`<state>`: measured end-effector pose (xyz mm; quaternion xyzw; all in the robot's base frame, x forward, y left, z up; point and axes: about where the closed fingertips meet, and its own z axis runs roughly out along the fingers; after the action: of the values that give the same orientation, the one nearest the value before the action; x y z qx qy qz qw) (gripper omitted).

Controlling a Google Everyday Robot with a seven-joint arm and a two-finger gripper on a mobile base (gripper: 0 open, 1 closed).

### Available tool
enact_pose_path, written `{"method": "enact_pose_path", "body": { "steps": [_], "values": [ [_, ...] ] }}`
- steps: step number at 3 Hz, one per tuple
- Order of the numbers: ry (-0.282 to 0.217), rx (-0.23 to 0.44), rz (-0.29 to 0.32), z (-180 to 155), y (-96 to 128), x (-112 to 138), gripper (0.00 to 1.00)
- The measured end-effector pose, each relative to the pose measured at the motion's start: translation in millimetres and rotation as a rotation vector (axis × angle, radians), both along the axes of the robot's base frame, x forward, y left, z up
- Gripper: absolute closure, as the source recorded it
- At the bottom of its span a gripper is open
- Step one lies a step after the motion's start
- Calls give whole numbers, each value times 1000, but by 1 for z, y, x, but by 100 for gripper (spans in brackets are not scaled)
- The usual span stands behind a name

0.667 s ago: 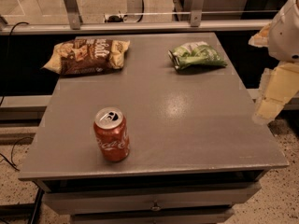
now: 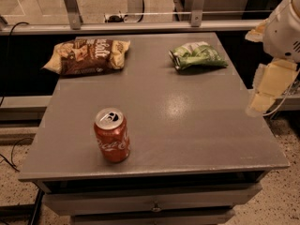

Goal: Move green jalapeno chip bag near brown chip bag

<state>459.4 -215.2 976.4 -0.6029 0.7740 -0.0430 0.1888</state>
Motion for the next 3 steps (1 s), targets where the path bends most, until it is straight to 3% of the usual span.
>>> {"method": "enact_pose_path", "body": {
  "steps": [2,3],
  "values": [
    [-164,124,-4,-27,4,131,0],
    [-204,214,-36,-50,7,187,0]
  ]
}}
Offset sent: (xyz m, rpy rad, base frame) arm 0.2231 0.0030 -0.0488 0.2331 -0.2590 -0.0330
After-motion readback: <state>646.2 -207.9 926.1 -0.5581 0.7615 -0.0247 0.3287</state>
